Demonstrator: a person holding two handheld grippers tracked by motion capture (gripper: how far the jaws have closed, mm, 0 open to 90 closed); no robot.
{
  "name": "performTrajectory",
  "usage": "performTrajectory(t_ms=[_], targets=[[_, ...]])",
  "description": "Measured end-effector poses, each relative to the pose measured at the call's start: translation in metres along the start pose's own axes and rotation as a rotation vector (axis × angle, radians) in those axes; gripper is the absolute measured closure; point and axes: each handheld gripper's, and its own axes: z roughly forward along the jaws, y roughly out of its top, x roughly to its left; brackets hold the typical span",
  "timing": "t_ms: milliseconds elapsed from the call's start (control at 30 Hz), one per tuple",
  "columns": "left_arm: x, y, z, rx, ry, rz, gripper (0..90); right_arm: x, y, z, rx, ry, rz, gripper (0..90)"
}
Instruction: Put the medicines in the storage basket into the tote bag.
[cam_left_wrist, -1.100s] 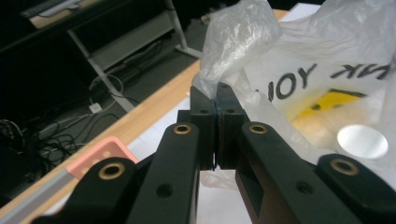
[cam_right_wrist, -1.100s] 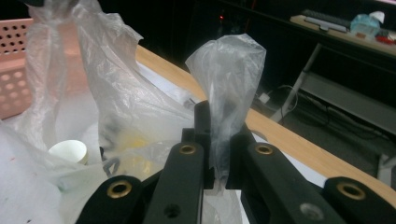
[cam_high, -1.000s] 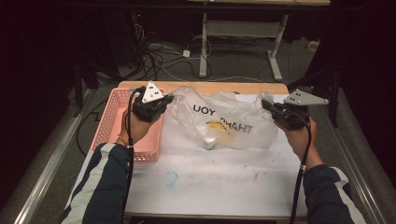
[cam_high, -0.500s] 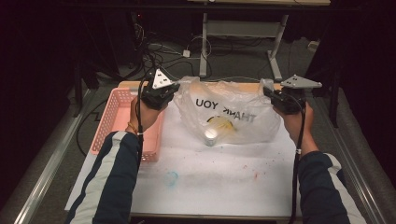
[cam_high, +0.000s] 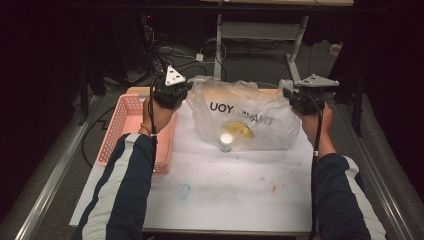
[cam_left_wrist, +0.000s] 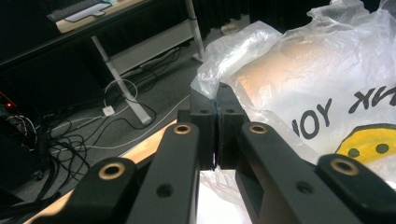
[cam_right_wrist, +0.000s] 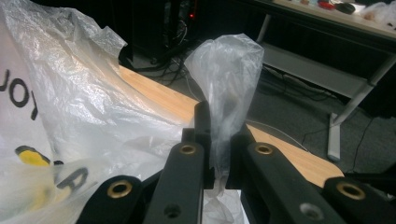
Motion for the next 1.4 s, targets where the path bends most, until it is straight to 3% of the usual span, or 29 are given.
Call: performTrajectory(t_ms=[300,567,1067,1200,1400], targets=[[-0.003,0.015,-0.010,-0.064,-0.002,-0.021,86.0,-0.014,0.002,-0.002,0.007,-0.038,0.022,89.1],[-0.007,0.029,-0.025,-0.125,0.006,-0.027,86.1,-0.019,0.010,-0.009,-0.008,-0.054,0.020,89.2],[-0.011,0.063,-0.069,-0.261,0.013,-0.013,86.2,-0.013,0.052,-0.041,-0.104,-0.048,-0.012,89.6],[-0.006,0.070,-0.082,-0.304,0.012,-0.033,86.1,-0.013,0.061,-0.048,-0.128,-0.042,-0.012,89.6],[-0.004,0.074,-0.091,-0.323,0.020,-0.032,86.1,-0.015,0.066,-0.052,-0.141,-0.044,-0.013,89.6]])
